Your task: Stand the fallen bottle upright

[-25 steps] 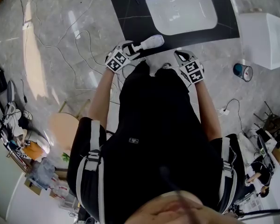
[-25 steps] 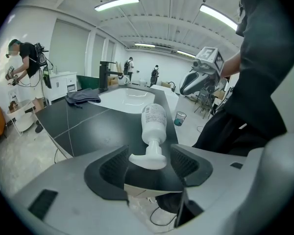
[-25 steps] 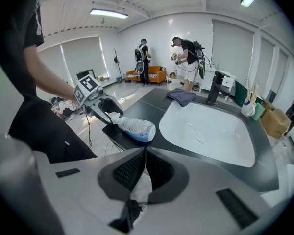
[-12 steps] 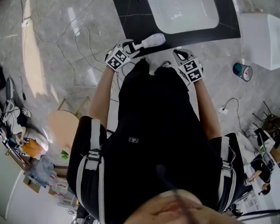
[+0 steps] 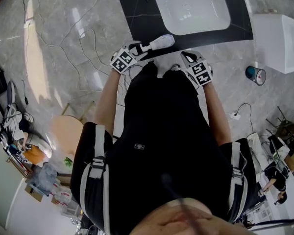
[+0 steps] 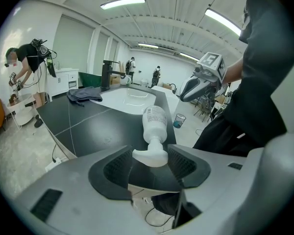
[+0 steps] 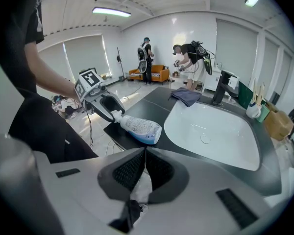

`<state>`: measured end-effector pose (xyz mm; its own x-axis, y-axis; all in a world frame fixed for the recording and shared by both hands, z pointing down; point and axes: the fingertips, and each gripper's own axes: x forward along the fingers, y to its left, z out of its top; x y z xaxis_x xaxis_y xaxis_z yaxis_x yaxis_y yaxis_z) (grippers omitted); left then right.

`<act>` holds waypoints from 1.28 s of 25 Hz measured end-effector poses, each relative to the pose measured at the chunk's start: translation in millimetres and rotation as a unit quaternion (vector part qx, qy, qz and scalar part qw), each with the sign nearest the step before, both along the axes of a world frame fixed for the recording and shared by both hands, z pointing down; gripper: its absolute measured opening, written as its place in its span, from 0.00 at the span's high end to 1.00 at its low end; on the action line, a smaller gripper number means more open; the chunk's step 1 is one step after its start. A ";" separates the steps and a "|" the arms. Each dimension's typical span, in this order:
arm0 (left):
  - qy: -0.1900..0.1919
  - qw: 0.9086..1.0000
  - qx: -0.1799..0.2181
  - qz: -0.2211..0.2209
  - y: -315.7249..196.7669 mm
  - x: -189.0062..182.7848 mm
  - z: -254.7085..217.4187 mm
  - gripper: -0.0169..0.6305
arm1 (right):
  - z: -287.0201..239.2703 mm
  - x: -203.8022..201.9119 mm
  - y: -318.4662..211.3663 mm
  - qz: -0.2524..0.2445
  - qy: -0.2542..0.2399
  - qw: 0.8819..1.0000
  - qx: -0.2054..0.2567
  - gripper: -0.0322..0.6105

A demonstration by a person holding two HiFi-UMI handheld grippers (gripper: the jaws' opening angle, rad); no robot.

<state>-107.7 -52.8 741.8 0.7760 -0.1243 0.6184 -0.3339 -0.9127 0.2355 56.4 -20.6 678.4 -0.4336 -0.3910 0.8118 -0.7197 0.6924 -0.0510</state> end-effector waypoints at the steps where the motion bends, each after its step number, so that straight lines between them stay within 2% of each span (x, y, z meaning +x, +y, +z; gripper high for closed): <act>1: 0.002 1.000 0.002 0.000 -0.6 0.5 -2.9 0.62 | -0.3 -0.4 -0.2 0.000 -0.001 1.000 0.001 0.85; 17: 0.041 0.999 0.027 -0.001 -5.7 0.9 -48.8 0.63 | -4.2 -5.6 -5.3 0.000 -0.013 1.000 0.014 0.85; 26: 0.049 0.999 0.016 -0.009 -4.0 1.8 -63.0 0.63 | -10.7 -3.3 -10.6 0.009 -0.020 0.999 0.023 0.85; 32: 0.053 0.998 0.025 -0.009 -4.0 3.5 -78.0 0.63 | -16.5 -4.6 -14.1 0.013 -0.030 0.999 0.030 0.85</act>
<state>-104.1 -56.8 663.8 0.8344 -0.1674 0.5251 -0.3261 -0.9181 0.2254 51.8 -34.7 661.9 -0.4702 -0.4500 0.7592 -0.7343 0.6766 -0.0537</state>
